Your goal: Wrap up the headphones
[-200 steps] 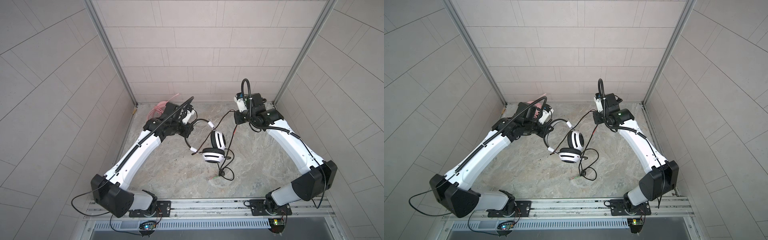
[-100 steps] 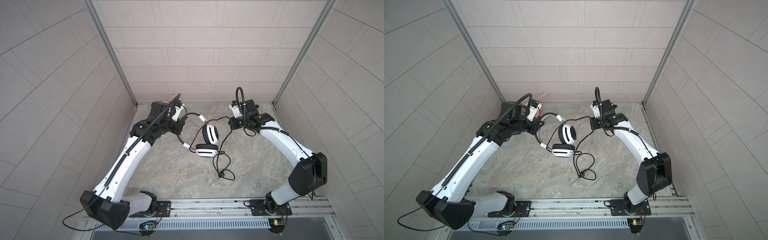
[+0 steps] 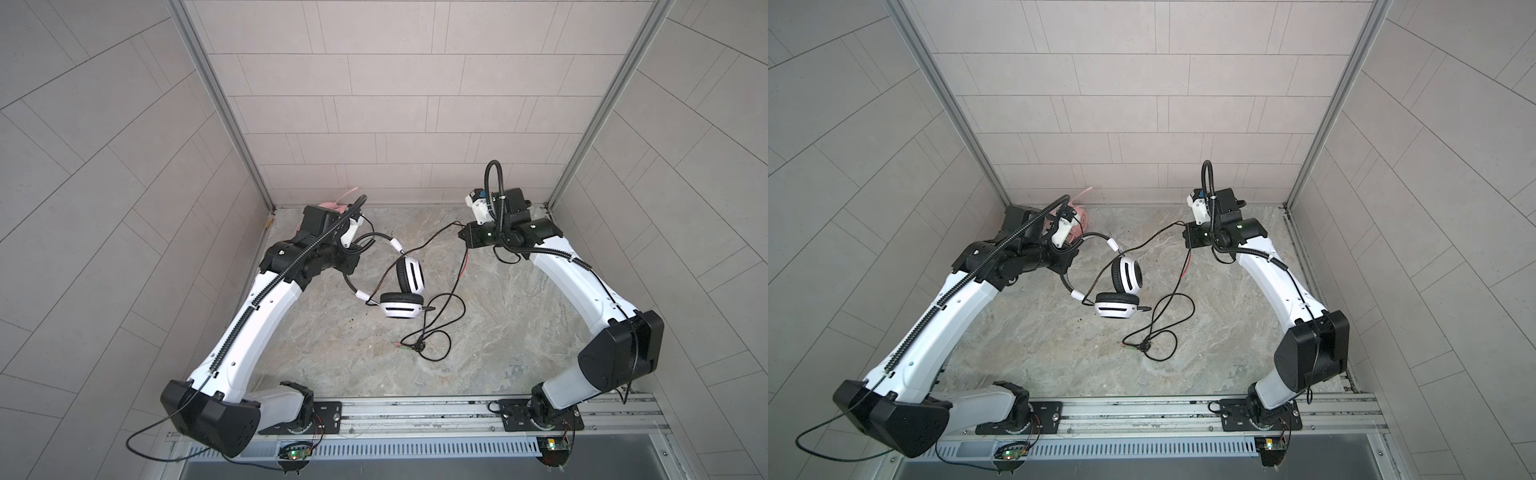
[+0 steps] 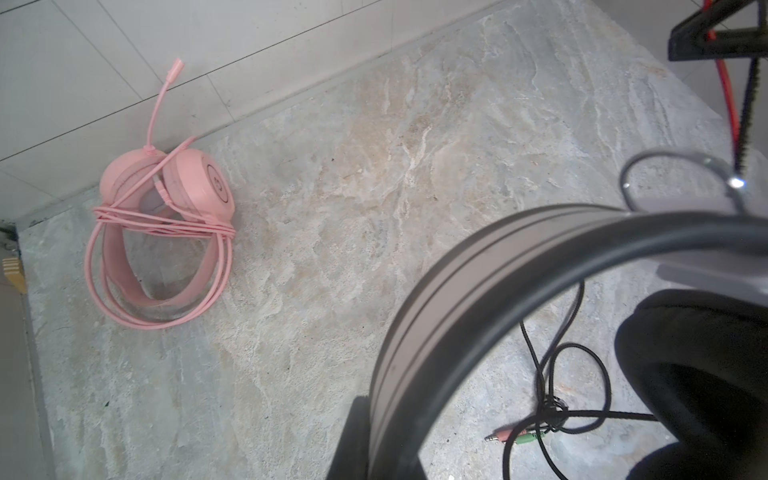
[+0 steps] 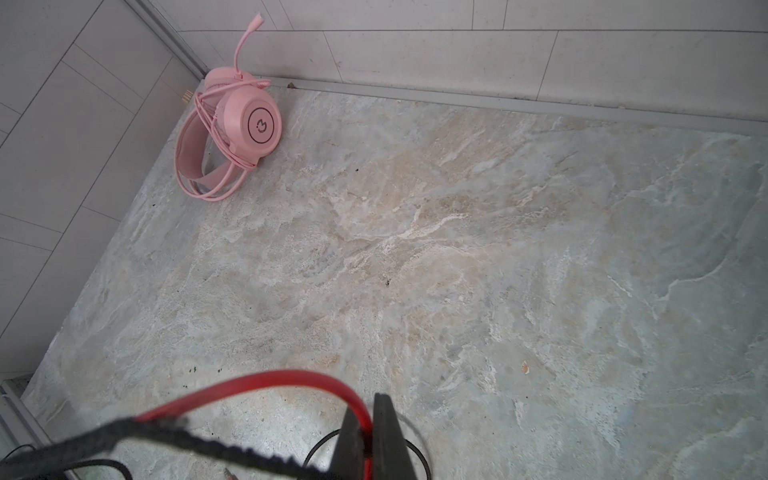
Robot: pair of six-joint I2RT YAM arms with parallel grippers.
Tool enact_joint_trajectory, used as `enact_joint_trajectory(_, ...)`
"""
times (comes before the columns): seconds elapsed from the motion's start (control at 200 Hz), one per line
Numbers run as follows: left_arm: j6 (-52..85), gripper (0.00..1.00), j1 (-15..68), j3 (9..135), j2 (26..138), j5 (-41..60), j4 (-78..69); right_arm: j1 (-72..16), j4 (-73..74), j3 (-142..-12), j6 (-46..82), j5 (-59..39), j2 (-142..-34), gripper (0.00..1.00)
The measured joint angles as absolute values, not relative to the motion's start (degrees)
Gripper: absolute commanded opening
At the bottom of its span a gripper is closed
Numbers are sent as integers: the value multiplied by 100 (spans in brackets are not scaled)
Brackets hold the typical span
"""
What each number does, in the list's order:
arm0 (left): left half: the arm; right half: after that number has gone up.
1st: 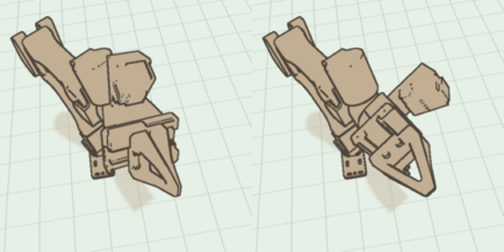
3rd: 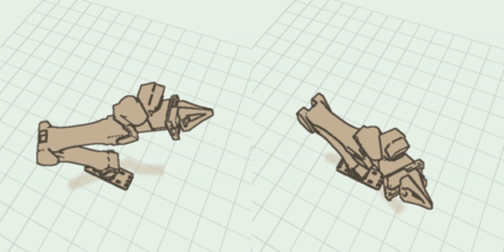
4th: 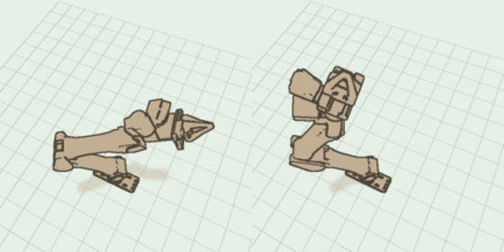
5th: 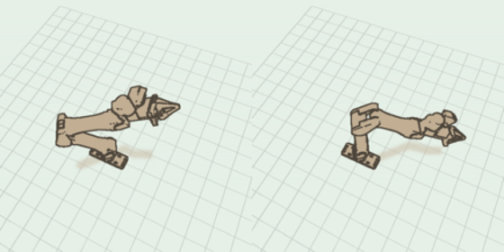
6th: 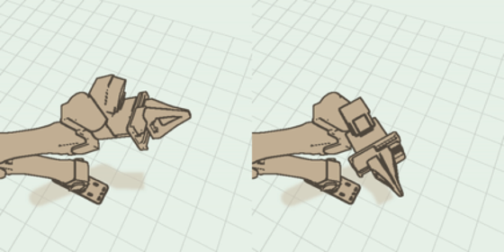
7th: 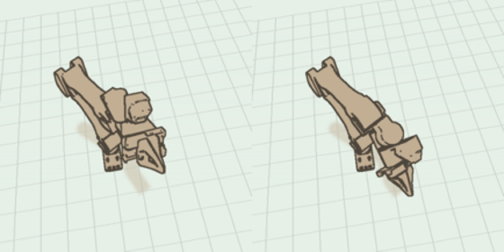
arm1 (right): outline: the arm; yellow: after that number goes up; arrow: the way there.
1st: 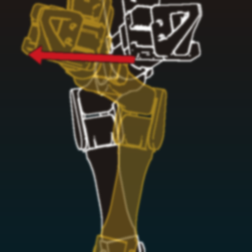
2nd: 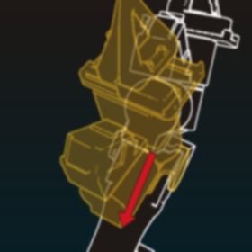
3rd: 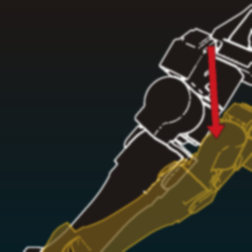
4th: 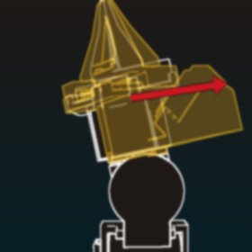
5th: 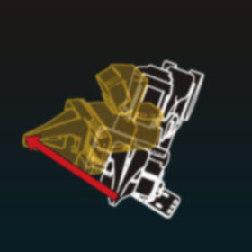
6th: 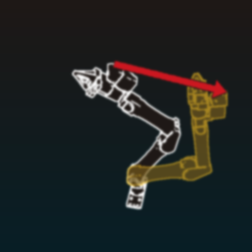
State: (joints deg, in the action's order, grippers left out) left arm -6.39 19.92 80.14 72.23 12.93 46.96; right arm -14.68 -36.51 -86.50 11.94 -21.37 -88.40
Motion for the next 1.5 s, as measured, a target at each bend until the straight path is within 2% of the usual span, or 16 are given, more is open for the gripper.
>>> enact_joint_trajectory(0.15, -777, 0, 1992, 8014, 7220, 1579, 4766, -1431, -3868, -8731, 1096, -1831, -8840, 0)
enact_joint_trajectory(0.395, -753, 0, 1988, 8099, 7220, 2381, 4882, -1431, -3686, -8656, 1153, -1920, -8958, 0)
enact_joint_trajectory(0.721, -572, 0, 1929, 8451, 7050, 2650, 4875, -1363, -3424, -8101, 1190, -1387, -9507, 0)
enact_joint_trajectory(1.111, -134, 0, 1667, 8523, 6899, 3258, 4768, -1052, -3131, -8025, 1518, -1542, -9933, 0)
enact_joint_trajectory(1.316, 303, 0, 1490, 8501, 6899, 3463, 4320, -978, -2764, -7719, 1702, -1831, -9922, 0)
enact_joint_trajectory(1.501, 1361, 0, 1221, 8055, 6917, 3765, 3201, -1313, -2488, -7266, 1793, -1959, -9841, 0)
